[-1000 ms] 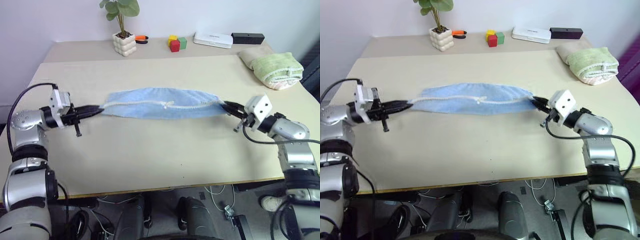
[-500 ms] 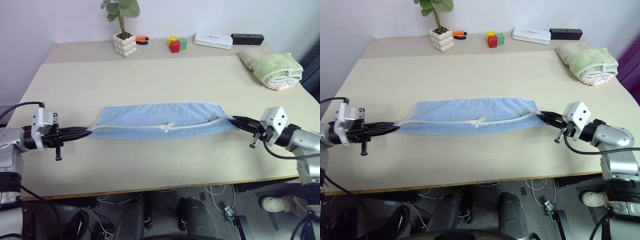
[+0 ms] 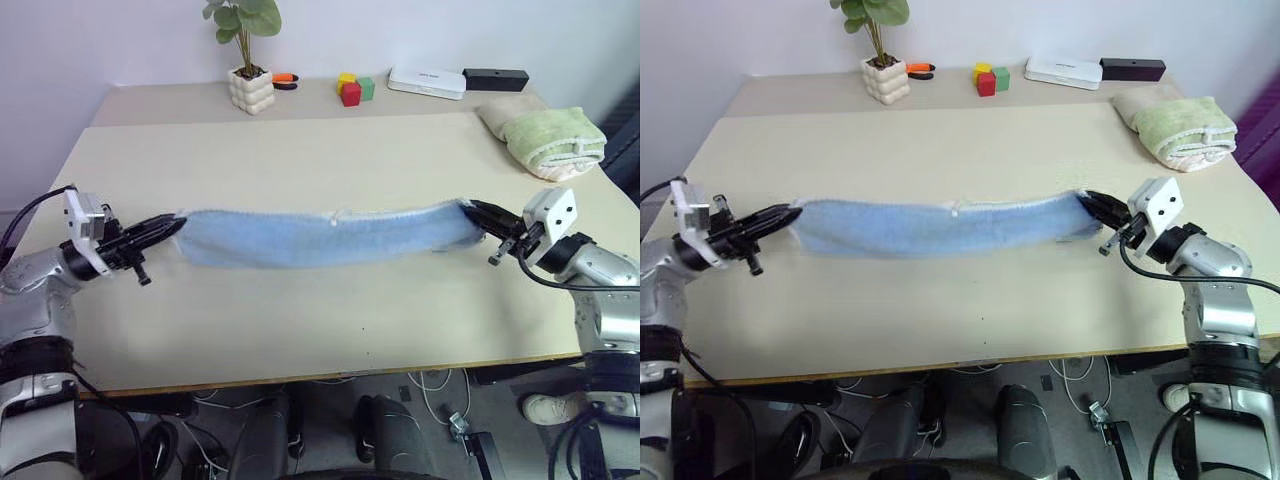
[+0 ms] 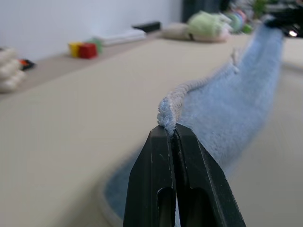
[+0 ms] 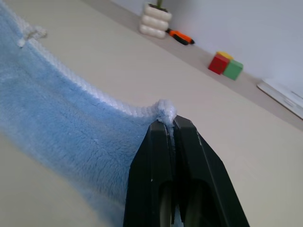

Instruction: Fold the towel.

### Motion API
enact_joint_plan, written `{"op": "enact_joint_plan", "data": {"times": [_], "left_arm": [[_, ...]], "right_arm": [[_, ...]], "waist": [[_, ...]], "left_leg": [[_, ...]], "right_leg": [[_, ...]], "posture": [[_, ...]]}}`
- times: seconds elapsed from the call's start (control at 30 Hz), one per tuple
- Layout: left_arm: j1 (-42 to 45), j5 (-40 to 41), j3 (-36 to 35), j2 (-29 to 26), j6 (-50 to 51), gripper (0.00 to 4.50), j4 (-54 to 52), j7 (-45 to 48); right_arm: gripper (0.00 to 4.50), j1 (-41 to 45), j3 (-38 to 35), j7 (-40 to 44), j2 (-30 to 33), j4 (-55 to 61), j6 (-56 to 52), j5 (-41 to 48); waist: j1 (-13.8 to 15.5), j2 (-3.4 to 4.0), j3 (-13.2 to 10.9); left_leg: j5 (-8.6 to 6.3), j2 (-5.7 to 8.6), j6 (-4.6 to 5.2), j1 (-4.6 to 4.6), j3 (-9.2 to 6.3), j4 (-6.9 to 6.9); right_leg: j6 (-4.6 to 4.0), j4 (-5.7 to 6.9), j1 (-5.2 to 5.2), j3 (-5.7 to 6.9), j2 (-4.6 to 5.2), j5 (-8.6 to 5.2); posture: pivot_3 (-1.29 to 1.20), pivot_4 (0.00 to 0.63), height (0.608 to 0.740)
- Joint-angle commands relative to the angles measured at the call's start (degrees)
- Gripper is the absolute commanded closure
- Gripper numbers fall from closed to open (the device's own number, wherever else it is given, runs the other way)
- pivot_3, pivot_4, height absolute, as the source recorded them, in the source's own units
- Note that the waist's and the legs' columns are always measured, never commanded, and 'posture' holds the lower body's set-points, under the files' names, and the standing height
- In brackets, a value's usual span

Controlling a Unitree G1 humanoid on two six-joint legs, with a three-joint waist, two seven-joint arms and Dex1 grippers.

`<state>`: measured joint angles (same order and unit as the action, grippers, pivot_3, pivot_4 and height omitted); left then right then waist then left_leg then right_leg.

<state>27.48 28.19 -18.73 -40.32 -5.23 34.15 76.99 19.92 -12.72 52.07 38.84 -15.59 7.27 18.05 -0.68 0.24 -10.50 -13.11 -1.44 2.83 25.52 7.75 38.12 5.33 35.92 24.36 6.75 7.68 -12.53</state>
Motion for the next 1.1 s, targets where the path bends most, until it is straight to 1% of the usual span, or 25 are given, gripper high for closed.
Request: {"op": "enact_joint_plan", "data": {"times": [0.03,0.13,0.4,0.63,0.9,0.97,1.03,1.1], "left_arm": [[2.29,-1.34,-0.13,0.05,-3.10,4.50,3.45,-0.84],[4.70,-3.08,0.56,0.49,-4.75,4.50,8.34,-1.14],[10.56,-6.44,2.41,1.52,-7.92,4.50,18.17,-1.59],[12.49,-9.65,3.52,2.09,-10.45,4.50,23.87,-3.78],[13.85,-13.11,4.77,2.99,-13.33,4.50,28.31,-7.71],[14.22,-12.54,4.60,3.28,-11.60,4.50,28.89,-5.37],[14.68,-12.49,4.10,3.35,-10.73,4.50,29.49,-6.70],[14.83,-13.20,4.28,3.25,-11.32,4.50,29.68,-7.96]], "right_arm": [[4.47,2.14,-0.01,-2.05,-0.54,-1.36,1.96,-1.62],[4.47,3.99,1.44,-3.49,-0.90,-4.41,2.72,-3.80],[4.47,10.21,4.72,-7.11,-2.85,-13.95,6.46,-8.80],[4.47,12.72,5.85,-8.10,-3.13,-19.46,9.20,-10.91],[4.47,15.21,8.39,-10.72,-4.27,-24.05,8.38,-14.40],[4.47,15.73,8.57,-11.05,-4.87,-24.63,7.16,-14.34],[4.47,15.98,8.61,-11.01,-5.17,-24.97,7.24,-14.22],[3.92,16.18,8.47,-10.50,-5.55,-25.23,6.63,-13.65]], "waist": [[-0.15,0.00,0.00],[-0.21,0.00,0.00],[-0.15,0.00,0.00],[-0.23,0.00,0.00],[-0.28,-0.01,0.00],[-0.31,-0.01,0.00],[-0.32,-0.01,0.00],[-0.36,-0.01,0.00]], "left_leg": [[0.00,0.00,0.00,-0.01,0.02,0.00],[-0.13,-0.03,0.24,-0.05,0.03,0.00],[-0.08,-0.02,0.17,-0.04,0.03,0.01],[-0.03,-0.02,0.10,-0.05,0.05,0.01],[-0.07,-0.02,0.16,-0.05,0.05,0.01],[-0.07,-0.02,0.17,-0.04,0.05,0.01],[-0.06,-0.03,0.15,-0.05,0.05,0.01],[-0.04,-0.02,0.11,-0.05,0.05,0.01]], "right_leg": [[0.01,0.01,0.01,0.00,-0.01,0.00],[0.01,0.08,0.02,-0.01,-0.03,0.00],[0.02,0.11,0.04,-0.01,-0.03,0.00],[0.03,0.13,0.04,-0.01,-0.03,-0.01],[0.04,0.13,0.04,-0.01,-0.03,-0.01],[0.04,0.14,0.04,-0.01,-0.03,-0.01],[0.04,0.14,0.04,-0.01,-0.04,0.00],[0.04,0.14,0.04,-0.01,-0.04,-0.01]], "posture": [[0.00,0.150,0.740],[0.00,0.150,0.740],[0.00,0.150,0.740],[0.00,0.150,0.740],[0.00,0.150,0.740],[0.00,0.150,0.740],[0.00,0.150,0.740],[0.00,0.150,0.740]]}}
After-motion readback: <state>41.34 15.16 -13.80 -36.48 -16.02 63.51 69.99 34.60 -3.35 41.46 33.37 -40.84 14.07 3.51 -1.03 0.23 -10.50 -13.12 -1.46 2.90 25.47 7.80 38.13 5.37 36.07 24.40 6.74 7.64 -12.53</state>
